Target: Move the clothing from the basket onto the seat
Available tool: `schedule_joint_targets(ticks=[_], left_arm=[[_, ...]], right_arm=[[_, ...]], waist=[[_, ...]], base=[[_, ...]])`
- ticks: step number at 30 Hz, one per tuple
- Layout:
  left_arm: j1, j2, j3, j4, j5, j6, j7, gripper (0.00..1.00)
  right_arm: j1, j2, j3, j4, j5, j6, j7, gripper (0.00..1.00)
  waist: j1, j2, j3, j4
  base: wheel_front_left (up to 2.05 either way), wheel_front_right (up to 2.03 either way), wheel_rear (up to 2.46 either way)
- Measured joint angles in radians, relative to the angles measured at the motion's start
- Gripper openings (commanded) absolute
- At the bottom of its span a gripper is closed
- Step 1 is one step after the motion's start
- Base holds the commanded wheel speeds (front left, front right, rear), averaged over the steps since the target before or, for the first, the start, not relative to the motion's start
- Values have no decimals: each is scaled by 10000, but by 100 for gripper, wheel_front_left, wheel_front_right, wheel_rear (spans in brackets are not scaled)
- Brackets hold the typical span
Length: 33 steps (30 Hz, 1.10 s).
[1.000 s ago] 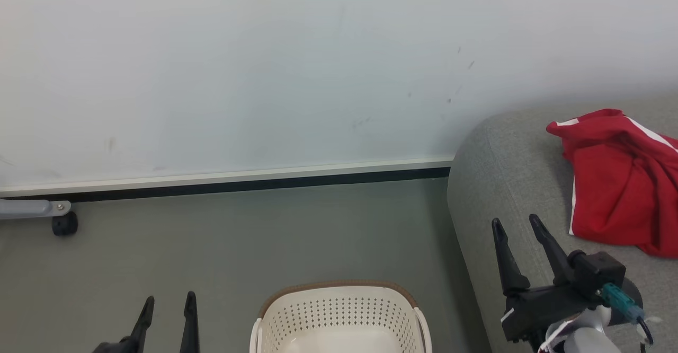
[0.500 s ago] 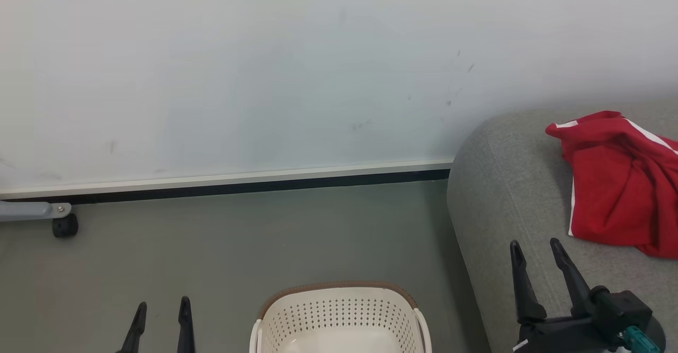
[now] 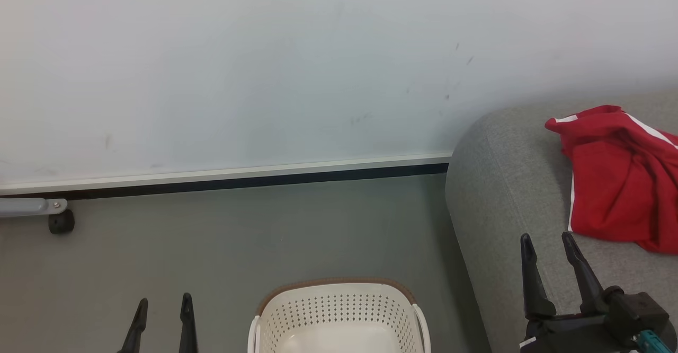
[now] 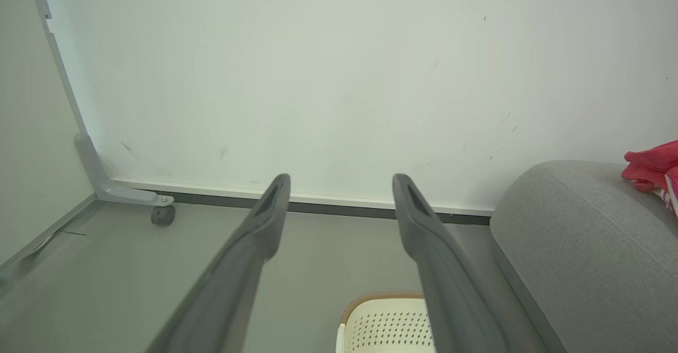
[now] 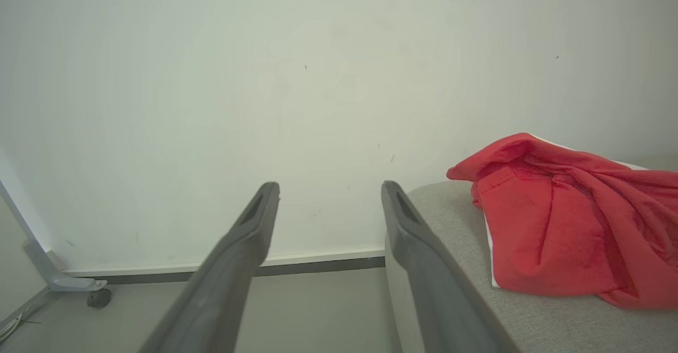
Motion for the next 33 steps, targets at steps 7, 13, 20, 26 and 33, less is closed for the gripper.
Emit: schedule_joint_targets(ticks=[7, 13, 20, 26, 33], left_arm=[[-1, -13, 25, -52, 17, 0, 0, 100], [-1, -52, 54, -77, 50, 0, 0, 100], [41, -107, 19, 104, 88, -12, 15, 0], [108, -215, 46, 393, -73, -84, 117, 0], [35, -280, 219, 522, -926, -236, 383, 0]], right_arm=[[22, -2, -90, -155, -8, -36, 0, 100], [124, -4, -125, -265, -10, -40, 0, 100], [221, 75, -100, -90, -8, -58, 21, 0], [446, 194, -153, 236, 142, -15, 115, 0], [394, 291, -410, 382, 1064, 123, 376, 0]], waist=[[0, 0, 45, 28], [0, 0, 74, 56], [0, 1, 98, 79], [0, 0, 113, 81], [0, 0, 138, 87]], base=[[0, 0, 0], [0, 0, 0], [0, 0, 0], [0, 0, 0], [0, 0, 0]])
